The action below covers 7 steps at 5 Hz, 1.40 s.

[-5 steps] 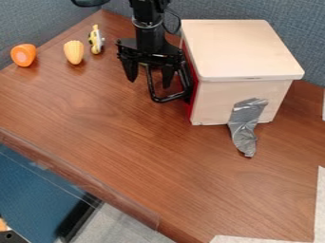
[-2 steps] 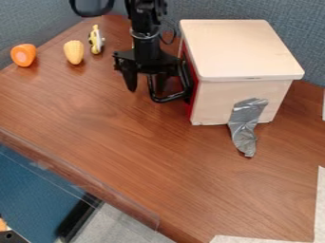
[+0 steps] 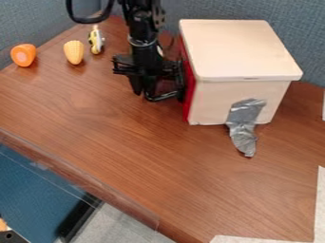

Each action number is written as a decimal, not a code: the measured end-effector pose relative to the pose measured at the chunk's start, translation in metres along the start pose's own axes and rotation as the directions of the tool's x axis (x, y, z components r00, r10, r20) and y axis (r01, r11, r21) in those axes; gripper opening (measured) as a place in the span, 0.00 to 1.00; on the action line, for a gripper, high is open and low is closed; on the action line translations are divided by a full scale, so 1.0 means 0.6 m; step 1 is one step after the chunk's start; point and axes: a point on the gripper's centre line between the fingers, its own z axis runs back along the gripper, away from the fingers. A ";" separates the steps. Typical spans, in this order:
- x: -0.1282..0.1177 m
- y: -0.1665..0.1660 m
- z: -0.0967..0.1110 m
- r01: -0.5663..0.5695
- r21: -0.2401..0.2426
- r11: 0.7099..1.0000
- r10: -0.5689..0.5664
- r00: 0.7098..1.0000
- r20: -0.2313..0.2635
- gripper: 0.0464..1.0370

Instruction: Open the drawer

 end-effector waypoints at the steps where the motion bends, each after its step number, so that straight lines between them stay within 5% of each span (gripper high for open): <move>1: -0.003 0.029 0.011 -0.039 0.009 0.999 0.039 0.999 0.006 0.16; 3: -0.010 0.073 0.018 -0.064 -0.019 0.998 0.064 0.998 -0.007 0.14; 7: -0.009 0.135 0.034 -0.101 0.004 0.995 0.101 0.995 -0.002 0.11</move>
